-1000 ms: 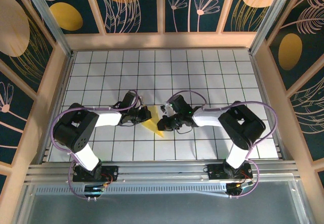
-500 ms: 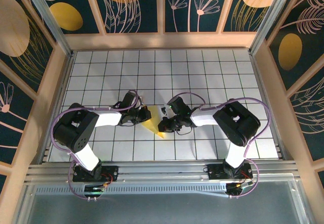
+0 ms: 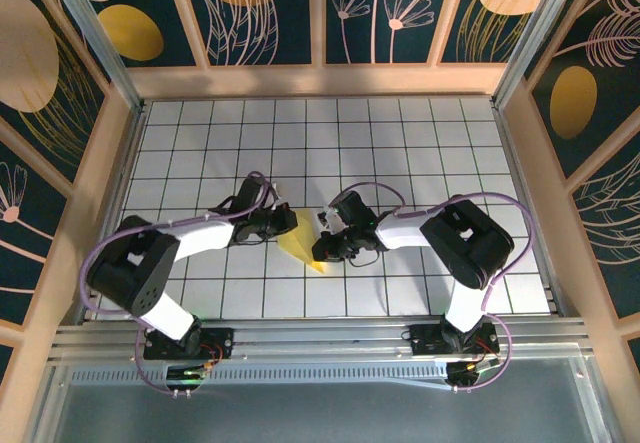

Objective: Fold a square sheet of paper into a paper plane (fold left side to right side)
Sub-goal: Fourth fold the wing at the center of the table.

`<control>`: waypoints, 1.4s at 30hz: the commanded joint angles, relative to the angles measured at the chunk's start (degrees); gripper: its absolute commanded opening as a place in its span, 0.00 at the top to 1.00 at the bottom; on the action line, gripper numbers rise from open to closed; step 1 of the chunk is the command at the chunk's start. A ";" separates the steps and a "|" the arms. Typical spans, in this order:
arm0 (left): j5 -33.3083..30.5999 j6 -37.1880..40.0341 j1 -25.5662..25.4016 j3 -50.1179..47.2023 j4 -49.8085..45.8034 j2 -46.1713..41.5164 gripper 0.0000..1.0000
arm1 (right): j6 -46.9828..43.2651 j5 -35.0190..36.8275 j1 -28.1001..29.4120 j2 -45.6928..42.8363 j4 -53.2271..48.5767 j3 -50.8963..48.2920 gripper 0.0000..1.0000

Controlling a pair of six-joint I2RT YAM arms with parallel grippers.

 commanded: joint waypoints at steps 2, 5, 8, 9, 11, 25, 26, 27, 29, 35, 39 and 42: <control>-0.19 -0.75 -0.17 -2.22 -0.31 -6.51 0.98 | -1.80 8.47 -0.26 3.40 -8.05 -1.42 1.00; 1.12 -3.01 -0.85 -6.01 2.06 -8.49 0.99 | -1.56 9.51 -0.26 3.42 -8.25 -1.29 1.00; 2.64 -5.68 -2.22 -9.68 7.02 -8.64 1.00 | -1.57 9.91 -0.09 4.05 -8.51 -0.99 1.00; 2.95 -6.23 -2.58 -10.32 8.37 -8.33 1.00 | -1.54 9.95 -0.06 4.15 -8.46 -0.89 1.00; 3.51 -6.78 -3.13 -10.74 10.32 -7.03 1.00 | -1.45 10.17 0.00 4.31 -8.64 -0.73 1.00; 3.99 -7.50 -4.22 -7.61 16.22 3.23 1.00 | -2.55 12.99 0.62 4.95 -12.62 0.81 1.00; 3.75 -7.41 -4.22 -7.38 16.22 3.49 1.00 | -2.66 13.18 0.66 5.09 -13.06 0.94 1.00; 3.29 -7.12 -4.27 -7.12 15.95 3.73 1.00 | -2.81 13.40 0.71 5.23 -13.43 1.12 1.00; 2.05 -6.46 -4.28 -6.28 14.11 4.08 1.00 | -3.10 13.79 0.80 5.26 -14.22 1.43 1.00; -1.08 -5.49 -4.17 -5.89 12.02 5.76 1.00 | -3.32 14.77 0.88 5.30 -15.54 1.53 1.00; -1.83 -5.85 -4.22 -6.06 12.70 7.41 1.00 | -3.54 15.22 1.06 5.61 -16.40 1.83 1.00; -3.07 -6.16 -4.20 -6.49 13.36 7.73 1.00 | -3.80 15.67 1.06 5.77 -17.54 2.17 1.00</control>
